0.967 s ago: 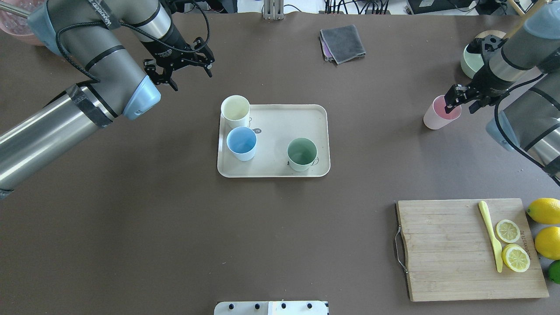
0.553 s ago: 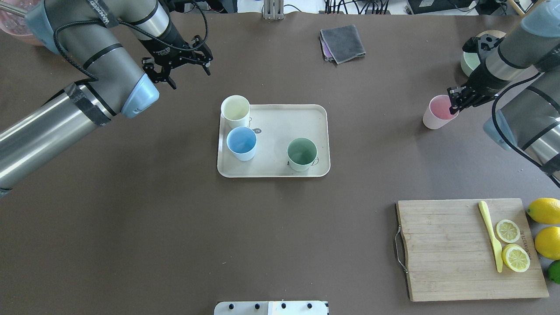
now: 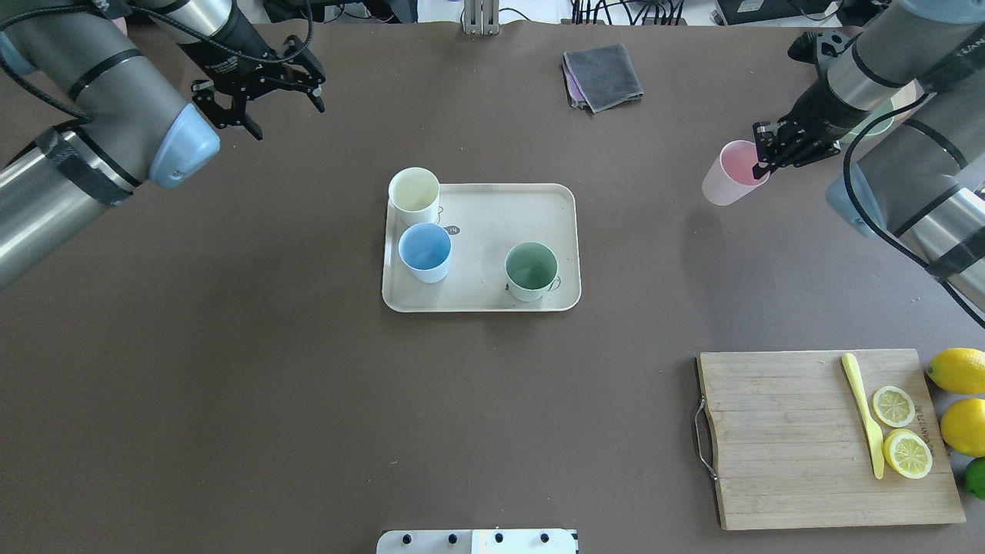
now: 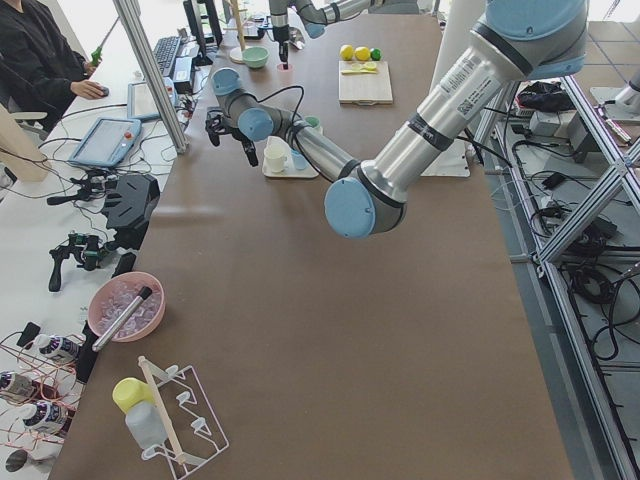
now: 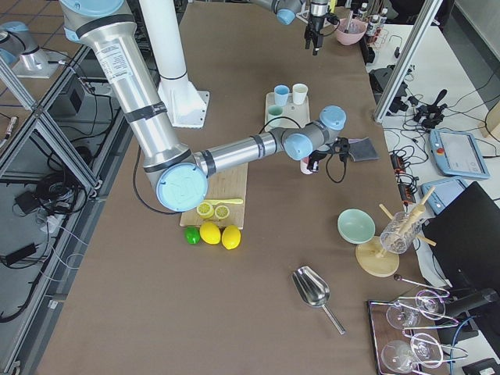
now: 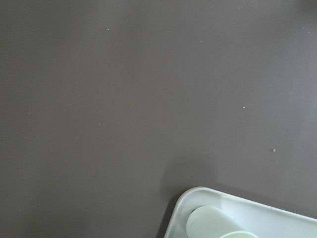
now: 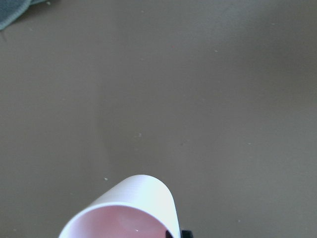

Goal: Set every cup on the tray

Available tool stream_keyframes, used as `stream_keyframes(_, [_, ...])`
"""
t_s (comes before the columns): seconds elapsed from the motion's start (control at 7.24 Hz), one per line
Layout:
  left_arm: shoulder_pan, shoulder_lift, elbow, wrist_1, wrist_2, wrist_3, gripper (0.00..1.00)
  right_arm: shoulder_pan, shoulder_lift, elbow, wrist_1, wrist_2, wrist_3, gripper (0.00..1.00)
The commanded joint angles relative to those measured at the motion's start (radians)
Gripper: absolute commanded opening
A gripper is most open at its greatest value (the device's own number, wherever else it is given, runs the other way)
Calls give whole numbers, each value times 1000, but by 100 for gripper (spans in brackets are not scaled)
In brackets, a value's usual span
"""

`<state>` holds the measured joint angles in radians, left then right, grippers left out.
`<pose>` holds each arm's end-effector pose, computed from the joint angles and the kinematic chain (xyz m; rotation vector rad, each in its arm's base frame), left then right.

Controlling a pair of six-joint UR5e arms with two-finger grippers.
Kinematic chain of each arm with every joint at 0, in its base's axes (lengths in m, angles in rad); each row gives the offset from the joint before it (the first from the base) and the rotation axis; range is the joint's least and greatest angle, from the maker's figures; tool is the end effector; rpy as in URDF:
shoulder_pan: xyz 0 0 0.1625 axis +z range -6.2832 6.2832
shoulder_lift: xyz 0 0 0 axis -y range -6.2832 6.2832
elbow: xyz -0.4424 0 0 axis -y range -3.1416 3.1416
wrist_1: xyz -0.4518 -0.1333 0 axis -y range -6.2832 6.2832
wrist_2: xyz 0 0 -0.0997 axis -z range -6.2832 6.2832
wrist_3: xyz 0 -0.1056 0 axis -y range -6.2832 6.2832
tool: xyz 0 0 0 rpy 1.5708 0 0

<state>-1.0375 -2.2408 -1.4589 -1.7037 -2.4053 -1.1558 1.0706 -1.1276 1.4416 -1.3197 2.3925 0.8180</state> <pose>0.3491 -0.6997 0.2611 -0.1668 1.0170 -0.2786 -0.3068 -0.6781 0.4300 -0.0682 -0.9558 0.0611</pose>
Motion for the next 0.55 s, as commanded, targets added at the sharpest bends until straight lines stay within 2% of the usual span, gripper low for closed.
stream_keyframes(0.0, [-82, 44, -41, 112, -28, 224, 98, -69, 90, 25, 2, -10, 174, 0])
stream_keyframes(0.28, [-124, 47, -40, 154, -28, 327, 98, -165, 173, 28, 5, -83, 329, 0])
stream_keyframes(0.41, [-125, 47, -37, 154, -28, 330, 98, -202, 190, 26, 5, -96, 346, 0])
